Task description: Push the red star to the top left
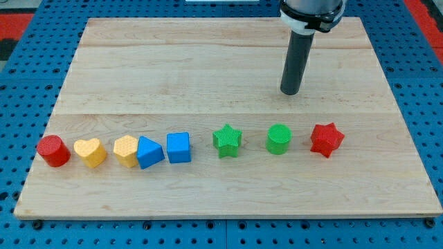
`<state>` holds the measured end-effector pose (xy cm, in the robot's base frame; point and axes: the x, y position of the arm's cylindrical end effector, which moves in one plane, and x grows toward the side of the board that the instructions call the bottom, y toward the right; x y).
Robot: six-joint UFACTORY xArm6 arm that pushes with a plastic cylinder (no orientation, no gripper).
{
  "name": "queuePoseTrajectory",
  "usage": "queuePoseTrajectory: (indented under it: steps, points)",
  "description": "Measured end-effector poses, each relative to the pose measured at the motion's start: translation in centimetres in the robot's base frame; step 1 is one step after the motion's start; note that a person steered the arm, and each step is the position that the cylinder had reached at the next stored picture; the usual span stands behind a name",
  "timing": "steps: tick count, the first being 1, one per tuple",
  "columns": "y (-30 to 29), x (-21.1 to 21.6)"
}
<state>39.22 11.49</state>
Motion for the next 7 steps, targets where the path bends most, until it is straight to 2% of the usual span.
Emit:
queuePoseTrajectory:
  steps: [1,2,3,4,6,7]
  points:
    - [-0.1,-0.3]
    - [4.3,2.5]
    - [7.6,10.5]
    - [7.9,14.7]
    - [3.0,14.6]
    - [0.7,11.5]
